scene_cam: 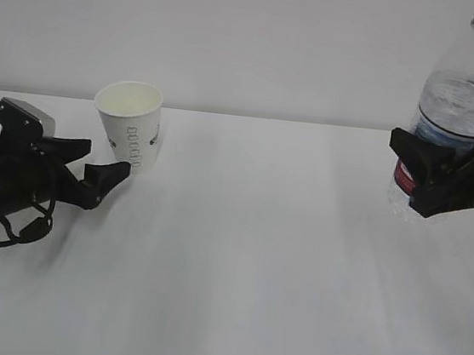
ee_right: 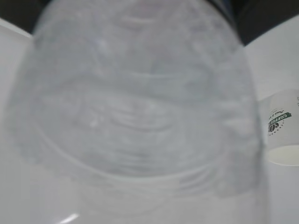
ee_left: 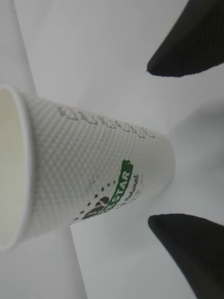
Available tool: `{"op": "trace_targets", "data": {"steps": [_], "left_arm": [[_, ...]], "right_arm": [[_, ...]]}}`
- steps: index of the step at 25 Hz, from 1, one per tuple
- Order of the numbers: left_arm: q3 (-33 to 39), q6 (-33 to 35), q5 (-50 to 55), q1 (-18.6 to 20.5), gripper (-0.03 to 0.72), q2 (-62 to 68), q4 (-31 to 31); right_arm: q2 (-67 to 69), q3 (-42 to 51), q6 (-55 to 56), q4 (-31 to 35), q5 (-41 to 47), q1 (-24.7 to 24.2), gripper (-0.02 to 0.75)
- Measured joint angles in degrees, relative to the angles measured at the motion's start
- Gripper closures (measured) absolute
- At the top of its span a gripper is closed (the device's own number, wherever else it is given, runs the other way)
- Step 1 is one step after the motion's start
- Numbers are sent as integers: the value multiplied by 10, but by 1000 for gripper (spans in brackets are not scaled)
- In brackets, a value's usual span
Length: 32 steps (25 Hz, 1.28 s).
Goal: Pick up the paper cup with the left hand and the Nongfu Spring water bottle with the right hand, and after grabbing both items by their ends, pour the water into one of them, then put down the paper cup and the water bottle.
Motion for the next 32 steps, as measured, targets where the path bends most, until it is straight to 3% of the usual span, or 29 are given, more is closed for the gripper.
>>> {"op": "trace_targets", "data": {"steps": [32], "left_arm": [[-125,-11,0,-15,-3,82,7]], "right_arm": [[0,0,11,-1,0,0,278]]}}
